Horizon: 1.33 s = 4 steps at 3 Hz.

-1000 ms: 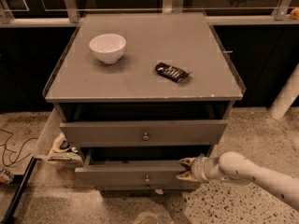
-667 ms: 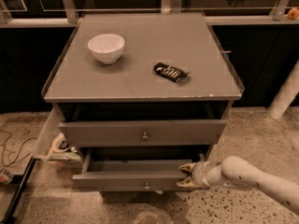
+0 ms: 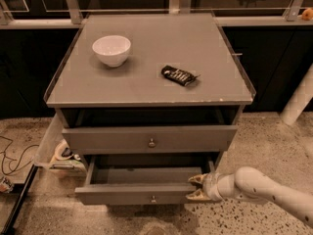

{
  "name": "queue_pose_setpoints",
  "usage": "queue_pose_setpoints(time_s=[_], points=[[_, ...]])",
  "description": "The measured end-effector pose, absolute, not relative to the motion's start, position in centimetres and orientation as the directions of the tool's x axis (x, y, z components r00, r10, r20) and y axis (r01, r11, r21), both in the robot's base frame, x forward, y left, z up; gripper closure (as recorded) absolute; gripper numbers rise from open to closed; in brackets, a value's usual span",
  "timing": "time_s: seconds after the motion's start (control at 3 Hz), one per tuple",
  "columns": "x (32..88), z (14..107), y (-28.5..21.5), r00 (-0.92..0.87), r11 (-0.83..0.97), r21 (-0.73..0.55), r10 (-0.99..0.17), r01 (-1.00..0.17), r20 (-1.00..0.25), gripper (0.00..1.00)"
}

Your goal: Open middle drawer

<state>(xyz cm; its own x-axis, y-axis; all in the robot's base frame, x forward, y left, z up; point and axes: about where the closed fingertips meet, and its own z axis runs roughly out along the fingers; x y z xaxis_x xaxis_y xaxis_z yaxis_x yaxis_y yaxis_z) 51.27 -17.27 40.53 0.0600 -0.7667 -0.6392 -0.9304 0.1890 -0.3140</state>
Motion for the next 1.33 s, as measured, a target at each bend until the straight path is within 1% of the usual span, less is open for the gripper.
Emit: queue_pose_setpoints(time_s=[0.33, 0.67, 1.33], points=[[49.49, 40.44, -17.74, 0.048, 0.198, -0.306, -0.765, -0.931, -0.642, 1.00], [49.45, 40.44, -17.72, 0.048, 0.198, -0.306, -0.765, -0.931, -0.642, 0.81], [49.44, 40.43, -17.72, 0.048, 0.198, -0.306, -0.765, -0.931, -0.642, 0.34]])
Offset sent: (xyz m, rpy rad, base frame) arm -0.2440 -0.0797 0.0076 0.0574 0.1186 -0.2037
